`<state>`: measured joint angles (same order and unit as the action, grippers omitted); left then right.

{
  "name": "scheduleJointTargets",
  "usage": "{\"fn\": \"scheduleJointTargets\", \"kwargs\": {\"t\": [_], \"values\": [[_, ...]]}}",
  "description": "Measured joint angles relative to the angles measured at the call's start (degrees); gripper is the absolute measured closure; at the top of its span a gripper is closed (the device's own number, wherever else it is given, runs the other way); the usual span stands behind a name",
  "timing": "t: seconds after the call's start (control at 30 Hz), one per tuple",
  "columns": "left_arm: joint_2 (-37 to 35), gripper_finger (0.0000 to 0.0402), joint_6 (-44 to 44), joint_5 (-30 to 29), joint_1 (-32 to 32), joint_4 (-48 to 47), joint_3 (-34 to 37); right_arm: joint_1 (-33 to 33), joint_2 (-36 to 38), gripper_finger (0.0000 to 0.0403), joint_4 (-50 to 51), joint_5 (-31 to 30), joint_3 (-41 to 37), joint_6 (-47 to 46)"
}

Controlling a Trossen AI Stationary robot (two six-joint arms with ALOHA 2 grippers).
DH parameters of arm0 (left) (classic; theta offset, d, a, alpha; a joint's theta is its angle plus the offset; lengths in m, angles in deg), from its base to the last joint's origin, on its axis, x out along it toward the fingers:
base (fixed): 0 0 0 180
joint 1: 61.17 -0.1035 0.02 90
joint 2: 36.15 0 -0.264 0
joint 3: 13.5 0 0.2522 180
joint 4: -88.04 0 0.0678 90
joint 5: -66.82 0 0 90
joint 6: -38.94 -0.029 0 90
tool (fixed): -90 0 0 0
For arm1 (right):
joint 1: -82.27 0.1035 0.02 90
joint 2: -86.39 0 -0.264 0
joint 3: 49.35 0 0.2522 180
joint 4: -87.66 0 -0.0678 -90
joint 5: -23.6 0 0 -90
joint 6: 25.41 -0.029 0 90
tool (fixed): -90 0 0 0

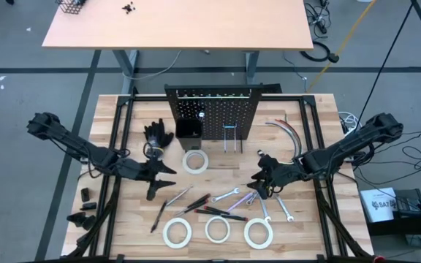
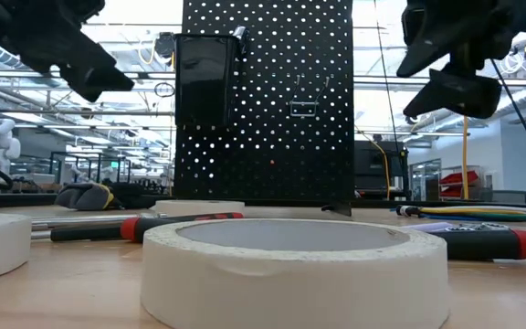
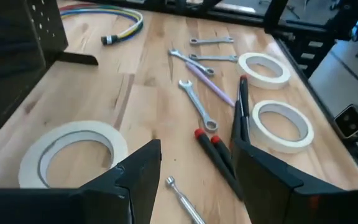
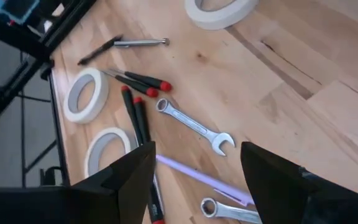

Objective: Hang tools onto peg board
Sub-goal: Put the black pen into the black bin on the peg board

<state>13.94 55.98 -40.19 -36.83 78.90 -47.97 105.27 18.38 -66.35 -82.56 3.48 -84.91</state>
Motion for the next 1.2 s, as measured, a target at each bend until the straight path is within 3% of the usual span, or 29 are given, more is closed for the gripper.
{"fn": "scheduleJointTargets", "kwargs": {"t": [0.2,0.37,0.5,0.7,0.87,1.2], "values": [[5.14,0.0205,-4.67,-0.23,0.0,6.59,0.0,-0.29,-2.85,0.0172,-0.92,-0.43,0.05,8.96],[8.92,0.0205,-5.51,-1.05,0.0,10.72,0.0,-0.67,-5.05,0.0172,-2.2,0.95,0.07,7.77],[11.35,0.0205,-5.4,-1.02,0.1,10.69,0.0,0.02,-6.02,0.0172,-2.12,5.71,0.07,12.35],[15.05,0.0205,-5.36,4.01,0.3,10.62,0.0,1.11,-6.19,0.0172,-2.27,5.92,0.07,23.93],[18.44,0.0205,-5.52,3.2,1.37,10.82,0.0,1.11,-6.41,0.0172,-3.26,5.6,0.07,26.12],[24.54,0.0205,-5.63,2.79,5.18,16.84,-0.04,1.97,-12.35,0.0172,-17.09,8.66,0.51,45.91]]}}
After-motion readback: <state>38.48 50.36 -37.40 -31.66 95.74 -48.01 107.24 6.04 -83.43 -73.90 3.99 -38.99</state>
